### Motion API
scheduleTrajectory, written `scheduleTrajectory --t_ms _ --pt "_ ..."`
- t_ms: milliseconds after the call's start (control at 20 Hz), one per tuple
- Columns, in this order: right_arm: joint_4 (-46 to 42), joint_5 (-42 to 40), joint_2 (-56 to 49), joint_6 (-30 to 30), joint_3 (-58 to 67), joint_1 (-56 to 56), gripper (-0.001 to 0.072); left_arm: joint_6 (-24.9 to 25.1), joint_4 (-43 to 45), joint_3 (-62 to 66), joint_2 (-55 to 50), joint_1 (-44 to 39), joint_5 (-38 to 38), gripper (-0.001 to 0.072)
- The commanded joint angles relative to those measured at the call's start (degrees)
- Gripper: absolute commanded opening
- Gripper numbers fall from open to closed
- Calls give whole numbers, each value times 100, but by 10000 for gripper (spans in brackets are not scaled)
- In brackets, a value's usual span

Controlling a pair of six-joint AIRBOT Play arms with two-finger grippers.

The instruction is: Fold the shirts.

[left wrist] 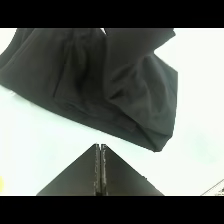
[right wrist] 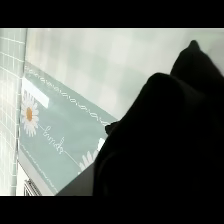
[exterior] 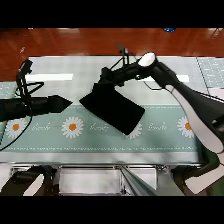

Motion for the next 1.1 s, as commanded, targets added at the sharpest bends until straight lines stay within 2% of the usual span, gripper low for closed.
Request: scheduleTrajectory --t_ms 0,50,100,250,350,450,500,600,650,750,800,900,950,1050 --pt "26 -216 -468 48 205 280 82 2 2 -201 26 46 177 22" --pt "37 -332 -518 48 205 308 351 0 2 -221 -2 46 243 21" --pt "50 -361 -531 31 208 299 408 0 2 -219 -46 46 269 21" --pt "92 116 -302 33 208 -20 407 4 11 -219 -179 48 404 22" --pt "-96 892 136 42 205 -501 407 2 125 -216 -271 114 553 22" --pt "-686 1805 850 94 205 -1139 407 0 197 -216 -339 339 538 22" --pt "-1283 2199 1292 173 197 -1432 406 -2 197 -216 -352 492 470 22" --pt "-3176 2549 2424 555 -125 -1860 407 0 197 -219 -350 730 269 22" --pt "-4183 2500 3088 916 -560 -2031 407 0 197 -219 -350 782 186 22" --pt "-5388 2116 4391 1482 -1923 -2374 407 0 190 -219 -348 769 122 22" --pt "-5519 1762 5047 1738 -2850 -2583 407 0 190 -219 -350 737 122 21" --pt "-5034 927 6109 2264 -4695 -2962 412 0 186 -219 -350 638 131 22" --pt "-4444 501 6467 2398 -5480 -3099 412 0 179 -219 -350 588 131 22" --pt "-2708 -289 6769 2280 -6802 -3220 412 2 179 -219 -350 511 133 22"
